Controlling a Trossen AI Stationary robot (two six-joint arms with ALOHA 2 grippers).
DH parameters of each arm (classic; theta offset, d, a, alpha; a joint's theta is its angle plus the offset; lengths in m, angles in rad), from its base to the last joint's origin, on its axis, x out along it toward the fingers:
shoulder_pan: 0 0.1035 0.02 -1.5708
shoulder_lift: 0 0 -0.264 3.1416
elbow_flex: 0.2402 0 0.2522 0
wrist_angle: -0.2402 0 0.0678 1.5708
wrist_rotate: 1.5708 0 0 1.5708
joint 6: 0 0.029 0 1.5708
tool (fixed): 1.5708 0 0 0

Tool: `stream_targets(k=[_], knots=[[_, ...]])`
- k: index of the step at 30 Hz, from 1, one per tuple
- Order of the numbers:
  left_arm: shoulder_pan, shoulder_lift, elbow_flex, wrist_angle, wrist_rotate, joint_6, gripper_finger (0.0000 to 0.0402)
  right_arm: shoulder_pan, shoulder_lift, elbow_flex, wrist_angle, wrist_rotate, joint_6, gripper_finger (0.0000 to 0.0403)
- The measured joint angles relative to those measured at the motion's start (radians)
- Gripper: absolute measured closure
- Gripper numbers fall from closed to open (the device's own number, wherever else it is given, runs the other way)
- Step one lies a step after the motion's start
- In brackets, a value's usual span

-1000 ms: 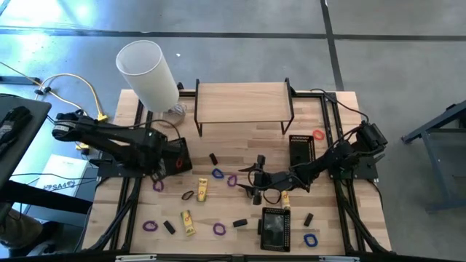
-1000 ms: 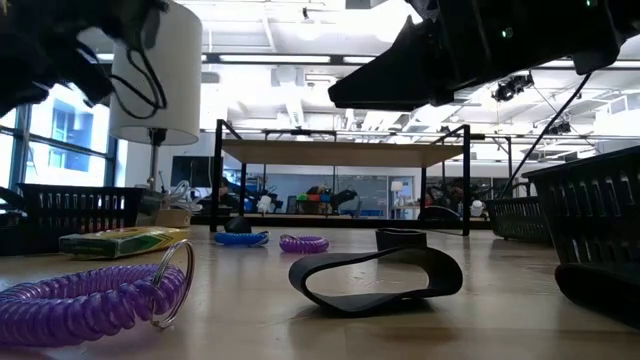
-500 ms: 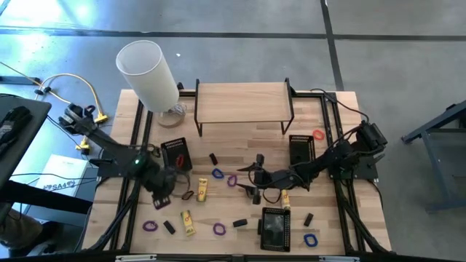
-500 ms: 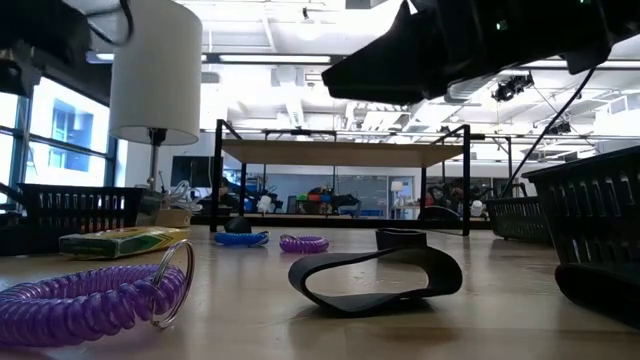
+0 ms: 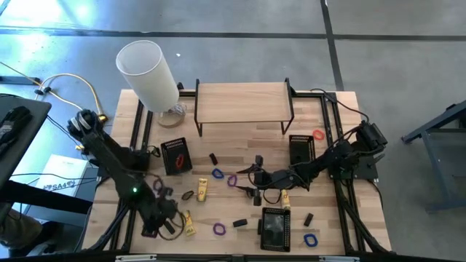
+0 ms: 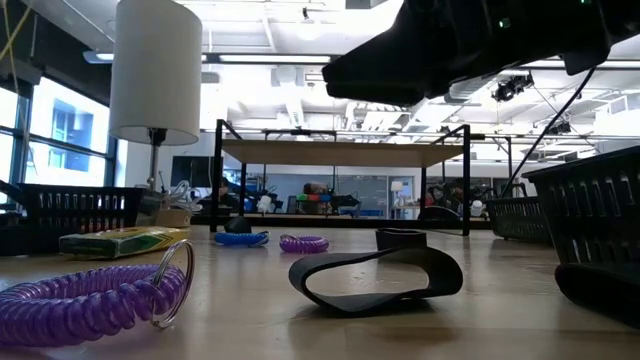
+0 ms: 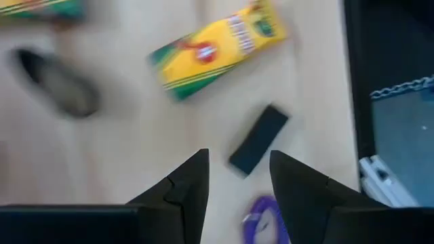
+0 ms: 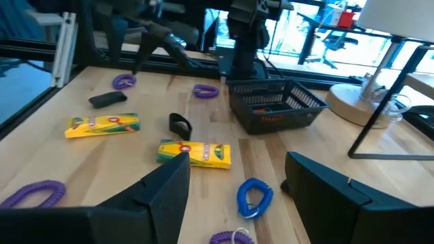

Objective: Pick & Place Office Desk Supplies
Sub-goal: Put the rubber band into the top right bin

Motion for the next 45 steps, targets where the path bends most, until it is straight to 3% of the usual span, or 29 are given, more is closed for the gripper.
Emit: stream_targets(k=[12,37,41,45], knots=[[-0.046,0.147,0.000,0.057,0.009,-0.010,0.0252,0.000,0.000,0.000,0.000,-0.006,0.004,0.0172],[-0.102,0.278,0.004,0.114,-0.025,-0.007,0.0253,0.007,0.000,0.000,-0.008,-0.028,0.034,0.0172],[-0.103,0.278,0.003,0.109,-0.041,0.033,0.0275,0.007,0.000,0.000,-0.008,-0.028,0.034,0.0172],[-0.102,0.279,0.002,0.105,-0.056,0.039,0.0331,0.007,0.000,0.000,-0.008,-0.029,0.034,0.0172]])
